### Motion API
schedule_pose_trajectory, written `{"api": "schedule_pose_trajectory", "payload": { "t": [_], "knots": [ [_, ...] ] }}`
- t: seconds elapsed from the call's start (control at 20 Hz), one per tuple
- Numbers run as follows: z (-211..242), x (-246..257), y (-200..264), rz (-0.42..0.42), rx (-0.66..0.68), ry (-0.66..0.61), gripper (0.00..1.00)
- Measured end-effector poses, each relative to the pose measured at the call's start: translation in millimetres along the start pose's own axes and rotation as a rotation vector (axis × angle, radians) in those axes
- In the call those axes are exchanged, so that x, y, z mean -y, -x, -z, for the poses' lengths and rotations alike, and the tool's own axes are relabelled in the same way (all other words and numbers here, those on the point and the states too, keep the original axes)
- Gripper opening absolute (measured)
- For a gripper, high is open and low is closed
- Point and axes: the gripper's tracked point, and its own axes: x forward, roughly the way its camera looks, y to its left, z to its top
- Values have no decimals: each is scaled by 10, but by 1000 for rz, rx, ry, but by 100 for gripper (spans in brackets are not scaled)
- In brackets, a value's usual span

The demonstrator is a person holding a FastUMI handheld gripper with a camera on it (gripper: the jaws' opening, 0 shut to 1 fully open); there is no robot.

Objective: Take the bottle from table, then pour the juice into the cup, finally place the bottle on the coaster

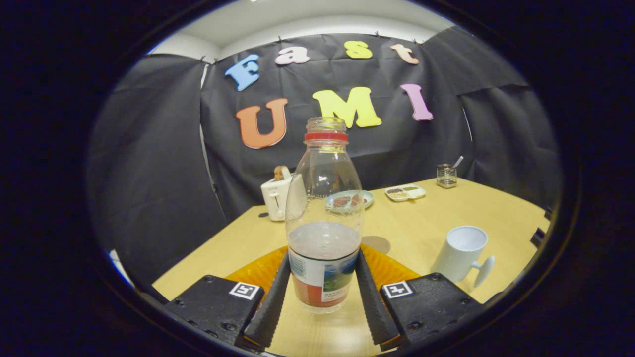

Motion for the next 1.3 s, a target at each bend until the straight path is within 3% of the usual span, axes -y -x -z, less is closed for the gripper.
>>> {"api": "schedule_pose_trajectory", "payload": {
  "t": [0.25,0.8,1.3],
  "knots": [
    [-137,-84,6,-64,0,-202,75],
    [11,140,-72,-113,-7,-663,74],
    [196,407,-179,-78,9,-1051,74]
  ]
}}
